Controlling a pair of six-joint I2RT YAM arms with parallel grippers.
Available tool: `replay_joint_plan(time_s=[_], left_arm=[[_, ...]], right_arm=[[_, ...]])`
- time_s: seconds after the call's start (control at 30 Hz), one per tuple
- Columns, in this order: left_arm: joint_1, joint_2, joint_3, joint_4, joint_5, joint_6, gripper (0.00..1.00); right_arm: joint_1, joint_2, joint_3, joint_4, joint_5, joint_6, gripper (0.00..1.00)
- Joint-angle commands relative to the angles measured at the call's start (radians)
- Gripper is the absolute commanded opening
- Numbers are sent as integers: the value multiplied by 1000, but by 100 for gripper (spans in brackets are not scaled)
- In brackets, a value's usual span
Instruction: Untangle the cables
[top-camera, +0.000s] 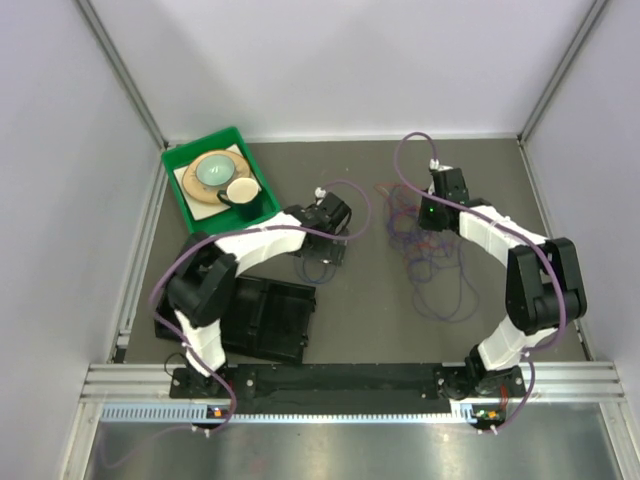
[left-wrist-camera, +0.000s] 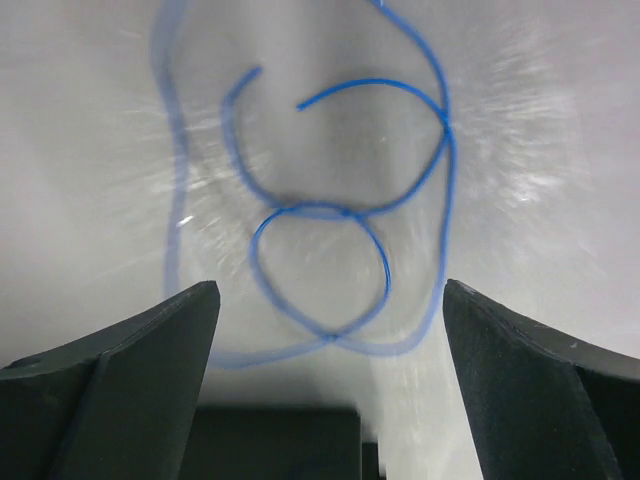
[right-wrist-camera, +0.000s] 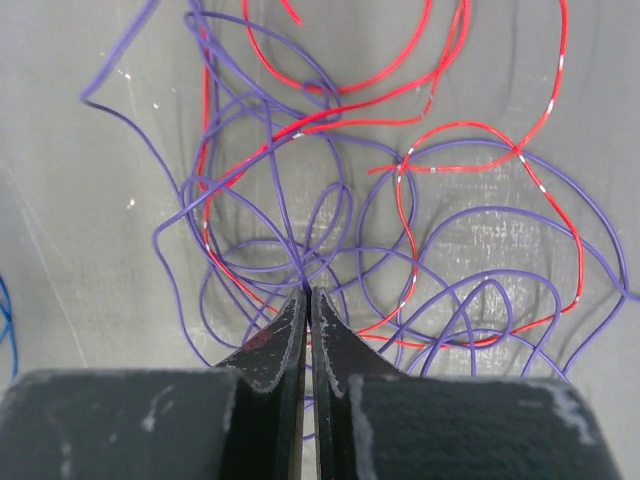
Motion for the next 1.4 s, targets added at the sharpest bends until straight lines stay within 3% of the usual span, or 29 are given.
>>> replay_joint_plan(time_s=[0.0, 0.37, 0.5, 0.57, 0.73, 0.9, 1.1, 1.2, 1.23, 1.3, 1.33, 1.37], left_arm=[[-3, -217, 28, -63, -71, 9, 99], [-75, -408, -150, -119, -91, -175, 99], [-58, -316, -142, -99, -216, -240, 99], [-20, -251, -118, -62, -214, -260, 99], [58, -141, -99, 24, -96, -280, 99], [103, -96, -105, 98, -53, -295, 88], [109, -13, -53, 110, 16, -295, 82], [109, 16, -48, 108, -5, -311, 69], [108, 26, -45, 105, -8, -308, 57], [107, 33, -42, 105, -14, -291, 43], [106, 33, -42, 102, -20, -277, 39], [104, 33, -42, 96, -29, -274, 30]], right_arm=[[1, -68, -6, 35, -23, 15, 0], [2, -59, -14, 67, -81, 47, 0], [4, -45, -9, 80, -106, 61, 0], [5, -43, -6, 72, -111, 59, 0], [5, -51, -14, 64, -108, 58, 0], [5, -59, -17, 66, -106, 58, 0], [5, -60, -18, 66, -111, 59, 0], [5, -62, -18, 60, -109, 58, 0], [4, -68, -20, 58, -109, 58, 0], [5, -77, -26, 57, -109, 58, 3], [5, -83, -26, 55, -108, 59, 9], [5, -100, -29, 54, -109, 55, 31]])
